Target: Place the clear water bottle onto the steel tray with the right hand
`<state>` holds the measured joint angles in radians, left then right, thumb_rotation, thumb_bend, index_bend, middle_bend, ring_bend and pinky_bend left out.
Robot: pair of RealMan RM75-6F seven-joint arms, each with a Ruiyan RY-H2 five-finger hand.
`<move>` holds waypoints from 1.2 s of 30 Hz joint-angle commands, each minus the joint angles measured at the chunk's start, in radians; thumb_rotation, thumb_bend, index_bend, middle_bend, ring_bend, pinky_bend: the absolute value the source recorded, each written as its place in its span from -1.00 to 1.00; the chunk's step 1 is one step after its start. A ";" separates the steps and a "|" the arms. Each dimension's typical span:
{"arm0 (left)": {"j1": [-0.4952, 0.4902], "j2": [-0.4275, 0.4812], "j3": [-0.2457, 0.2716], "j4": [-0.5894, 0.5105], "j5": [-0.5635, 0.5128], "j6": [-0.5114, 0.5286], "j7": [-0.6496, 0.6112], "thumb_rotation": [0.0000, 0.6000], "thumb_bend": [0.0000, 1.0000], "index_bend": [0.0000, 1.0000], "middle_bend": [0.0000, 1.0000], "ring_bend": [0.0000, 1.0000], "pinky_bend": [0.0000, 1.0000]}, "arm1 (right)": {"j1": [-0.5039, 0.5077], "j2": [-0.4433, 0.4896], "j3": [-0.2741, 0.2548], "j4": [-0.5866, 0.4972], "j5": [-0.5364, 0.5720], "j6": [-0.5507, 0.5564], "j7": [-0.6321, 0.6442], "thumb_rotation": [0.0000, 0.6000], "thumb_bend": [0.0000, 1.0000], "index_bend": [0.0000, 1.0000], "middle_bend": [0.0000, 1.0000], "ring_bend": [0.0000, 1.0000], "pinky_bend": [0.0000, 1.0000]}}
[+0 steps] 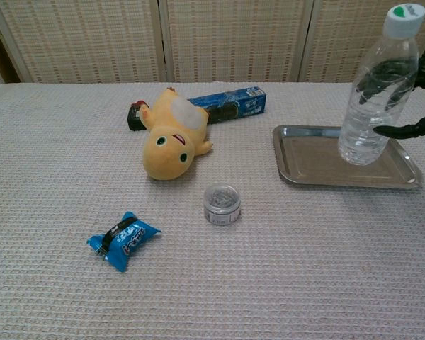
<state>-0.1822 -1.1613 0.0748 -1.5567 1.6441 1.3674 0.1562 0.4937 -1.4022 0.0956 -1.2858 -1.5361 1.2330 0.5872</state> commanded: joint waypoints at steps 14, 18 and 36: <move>-0.002 -0.001 0.001 0.000 -0.004 -0.009 0.008 1.00 0.06 -0.39 -0.39 -0.53 -0.35 | 0.019 0.166 0.061 -0.258 0.046 -0.052 0.005 1.00 -0.92 0.71 0.13 -0.16 0.07; -0.002 -0.001 0.003 -0.003 0.002 -0.004 0.006 1.00 0.06 -0.39 -0.39 -0.53 -0.35 | 0.007 0.215 0.079 -0.358 0.055 -0.024 -0.051 1.00 -0.92 0.71 0.14 -0.16 0.07; -0.004 -0.003 -0.001 0.000 -0.010 -0.013 0.006 1.00 0.06 -0.39 -0.39 -0.53 -0.35 | 0.032 0.053 0.059 -0.069 0.158 -0.170 -0.024 1.00 -0.92 0.72 0.14 -0.16 0.07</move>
<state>-0.1861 -1.1645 0.0745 -1.5567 1.6347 1.3548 0.1624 0.5225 -1.3556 0.1485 -1.3400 -1.3704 1.0509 0.5551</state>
